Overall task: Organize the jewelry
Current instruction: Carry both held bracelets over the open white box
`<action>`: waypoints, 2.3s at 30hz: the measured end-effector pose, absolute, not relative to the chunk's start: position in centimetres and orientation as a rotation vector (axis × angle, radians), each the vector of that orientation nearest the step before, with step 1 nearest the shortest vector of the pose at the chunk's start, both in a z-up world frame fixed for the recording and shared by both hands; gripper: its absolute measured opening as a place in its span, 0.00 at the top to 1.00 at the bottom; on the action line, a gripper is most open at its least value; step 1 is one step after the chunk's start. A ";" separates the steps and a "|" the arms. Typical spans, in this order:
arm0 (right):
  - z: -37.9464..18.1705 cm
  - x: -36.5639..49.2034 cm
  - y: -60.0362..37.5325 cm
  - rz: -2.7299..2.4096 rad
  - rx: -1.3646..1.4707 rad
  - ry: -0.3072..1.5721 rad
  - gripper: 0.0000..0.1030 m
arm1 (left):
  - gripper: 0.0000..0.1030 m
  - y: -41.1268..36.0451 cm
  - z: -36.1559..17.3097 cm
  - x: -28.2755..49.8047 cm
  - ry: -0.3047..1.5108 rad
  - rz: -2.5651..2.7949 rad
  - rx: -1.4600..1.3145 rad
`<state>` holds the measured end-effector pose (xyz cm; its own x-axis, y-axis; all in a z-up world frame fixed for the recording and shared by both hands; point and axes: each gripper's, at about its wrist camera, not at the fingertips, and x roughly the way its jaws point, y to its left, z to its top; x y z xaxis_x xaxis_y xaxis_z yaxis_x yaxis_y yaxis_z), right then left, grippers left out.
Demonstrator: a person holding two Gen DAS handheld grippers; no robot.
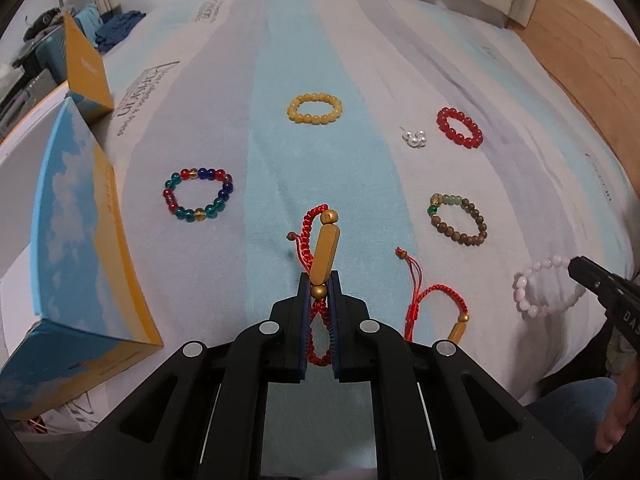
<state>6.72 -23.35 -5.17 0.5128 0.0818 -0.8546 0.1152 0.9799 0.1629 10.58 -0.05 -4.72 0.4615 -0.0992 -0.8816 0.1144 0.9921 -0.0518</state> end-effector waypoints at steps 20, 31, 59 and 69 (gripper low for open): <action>4.1 9.0 -15.1 0.063 0.110 0.924 0.89 | 0.93 8.3 4.9 9.8 0.980 -0.093 -0.053; 8.4 10.0 -3.8 0.219 0.025 0.867 0.89 | 0.93 17.9 7.9 7.9 0.950 0.048 -0.093; 4.8 9.3 17.7 0.496 -0.168 0.936 0.89 | 0.92 35.9 2.1 1.6 1.049 0.310 -0.258; 1.2 10.1 20.5 0.504 -0.210 1.010 0.89 | 0.92 37.5 -0.9 1.4 1.117 0.351 -0.283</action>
